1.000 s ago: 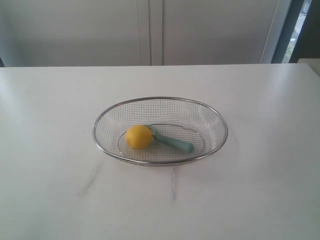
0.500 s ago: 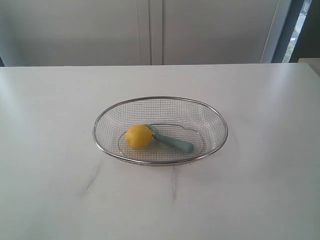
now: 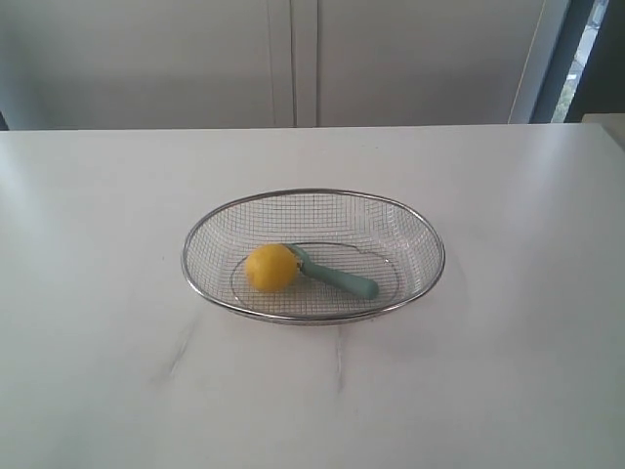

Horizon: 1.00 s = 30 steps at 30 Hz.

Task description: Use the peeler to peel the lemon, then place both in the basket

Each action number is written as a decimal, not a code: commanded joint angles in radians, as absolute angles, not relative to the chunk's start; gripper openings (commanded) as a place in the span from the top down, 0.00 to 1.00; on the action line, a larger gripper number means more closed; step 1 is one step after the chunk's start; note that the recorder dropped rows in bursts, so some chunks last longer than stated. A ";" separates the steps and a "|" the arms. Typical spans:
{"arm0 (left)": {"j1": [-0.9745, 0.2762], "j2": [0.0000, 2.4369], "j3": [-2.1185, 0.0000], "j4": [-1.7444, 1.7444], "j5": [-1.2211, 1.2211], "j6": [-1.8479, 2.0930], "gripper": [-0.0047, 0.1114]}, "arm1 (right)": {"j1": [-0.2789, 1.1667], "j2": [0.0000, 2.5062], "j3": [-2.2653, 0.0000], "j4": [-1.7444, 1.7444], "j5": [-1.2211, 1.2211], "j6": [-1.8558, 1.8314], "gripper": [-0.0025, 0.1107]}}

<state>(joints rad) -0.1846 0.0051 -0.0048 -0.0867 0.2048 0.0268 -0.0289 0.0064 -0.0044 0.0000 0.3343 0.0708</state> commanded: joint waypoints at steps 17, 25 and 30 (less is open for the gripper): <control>-0.182 0.000 0.000 -0.095 0.203 0.027 0.96 | 0.069 0.000 0.000 0.000 0.313 0.061 0.98; -0.182 0.000 0.000 -0.095 0.203 0.027 0.96 | 0.069 0.000 0.000 0.000 0.313 0.061 0.98; -0.182 0.000 0.000 -0.095 0.203 0.027 0.96 | 0.069 0.000 0.000 0.000 0.313 0.061 0.98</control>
<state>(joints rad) -0.1846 0.0051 -0.0048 -0.0867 0.2048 0.0268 0.0689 0.0064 -0.0044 0.0000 0.3273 0.0687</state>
